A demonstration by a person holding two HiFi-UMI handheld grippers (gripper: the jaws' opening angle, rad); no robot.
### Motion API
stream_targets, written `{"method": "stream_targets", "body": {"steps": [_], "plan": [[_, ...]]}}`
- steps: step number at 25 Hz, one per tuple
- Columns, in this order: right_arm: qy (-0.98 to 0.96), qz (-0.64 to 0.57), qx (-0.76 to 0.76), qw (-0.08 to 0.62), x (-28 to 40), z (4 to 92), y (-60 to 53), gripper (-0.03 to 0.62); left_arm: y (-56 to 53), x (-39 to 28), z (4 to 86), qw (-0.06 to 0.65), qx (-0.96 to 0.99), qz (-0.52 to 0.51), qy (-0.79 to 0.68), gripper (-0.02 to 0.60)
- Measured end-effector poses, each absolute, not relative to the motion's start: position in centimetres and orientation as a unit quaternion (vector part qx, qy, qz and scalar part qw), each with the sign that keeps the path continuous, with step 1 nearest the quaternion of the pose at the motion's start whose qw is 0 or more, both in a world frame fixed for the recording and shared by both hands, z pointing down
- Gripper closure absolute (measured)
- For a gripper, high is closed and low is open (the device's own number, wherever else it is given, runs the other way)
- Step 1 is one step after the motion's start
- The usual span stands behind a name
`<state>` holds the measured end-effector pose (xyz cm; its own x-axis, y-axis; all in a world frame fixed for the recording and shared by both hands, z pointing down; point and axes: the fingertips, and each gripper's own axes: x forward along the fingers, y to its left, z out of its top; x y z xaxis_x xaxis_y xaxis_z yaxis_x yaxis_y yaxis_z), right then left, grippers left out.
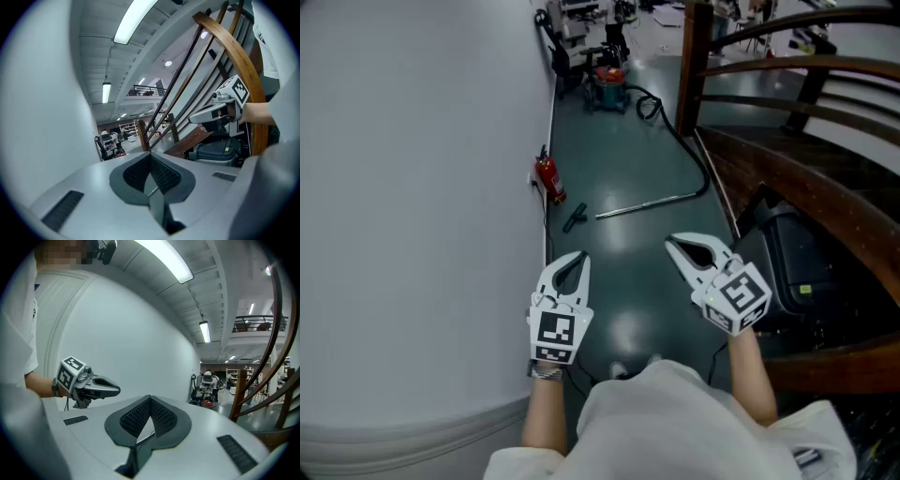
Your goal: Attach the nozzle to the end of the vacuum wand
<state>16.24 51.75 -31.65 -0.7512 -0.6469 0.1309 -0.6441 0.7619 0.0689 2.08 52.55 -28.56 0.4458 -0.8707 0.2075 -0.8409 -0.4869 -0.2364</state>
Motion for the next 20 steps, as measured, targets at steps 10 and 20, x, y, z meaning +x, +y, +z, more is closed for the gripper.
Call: {"method": "stream_targets", "body": {"steps": [10,20], "plan": [[-0.943,-0.016,0.326,0.059,16.2,-31.4,51.4,0.568,51.8,2.7,-28.2,0.053,-0.851,-0.157,0.499,0.584],[-0.947,-0.043,0.303,0.094,16.3,-30.1,51.1,0.566,51.8,3.5,-26.9,0.044,-0.852,-0.169,0.494,0.584]]}}
